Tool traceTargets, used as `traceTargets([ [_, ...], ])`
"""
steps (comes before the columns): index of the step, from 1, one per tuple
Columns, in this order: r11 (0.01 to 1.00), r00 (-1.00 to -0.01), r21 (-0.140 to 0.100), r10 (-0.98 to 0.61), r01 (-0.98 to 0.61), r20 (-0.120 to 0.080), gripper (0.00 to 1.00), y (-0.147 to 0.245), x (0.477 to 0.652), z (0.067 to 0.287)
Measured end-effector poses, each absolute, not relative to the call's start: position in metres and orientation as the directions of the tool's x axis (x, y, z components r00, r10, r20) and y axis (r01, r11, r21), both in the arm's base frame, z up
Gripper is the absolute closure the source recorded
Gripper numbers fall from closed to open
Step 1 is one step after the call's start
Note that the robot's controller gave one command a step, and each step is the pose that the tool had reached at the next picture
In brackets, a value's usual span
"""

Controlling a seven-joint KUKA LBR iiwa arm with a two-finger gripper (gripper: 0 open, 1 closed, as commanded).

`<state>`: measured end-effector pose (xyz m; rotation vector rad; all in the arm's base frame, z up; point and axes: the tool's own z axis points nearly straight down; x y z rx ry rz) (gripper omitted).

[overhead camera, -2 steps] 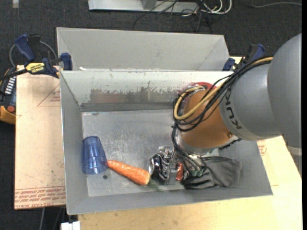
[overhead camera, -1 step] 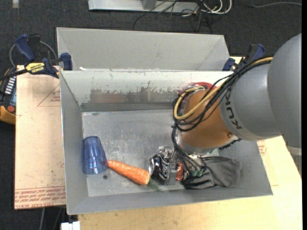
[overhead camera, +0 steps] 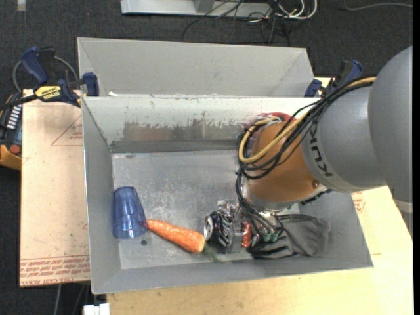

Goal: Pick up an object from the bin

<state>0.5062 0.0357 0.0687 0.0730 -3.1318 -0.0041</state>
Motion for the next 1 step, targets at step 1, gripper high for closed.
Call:
traceTargets([
  [1, 0.999, -0.999, 0.003, -0.046, -0.046, 0.008, 1.00, 0.0358, 0.5064, 0.0750],
])
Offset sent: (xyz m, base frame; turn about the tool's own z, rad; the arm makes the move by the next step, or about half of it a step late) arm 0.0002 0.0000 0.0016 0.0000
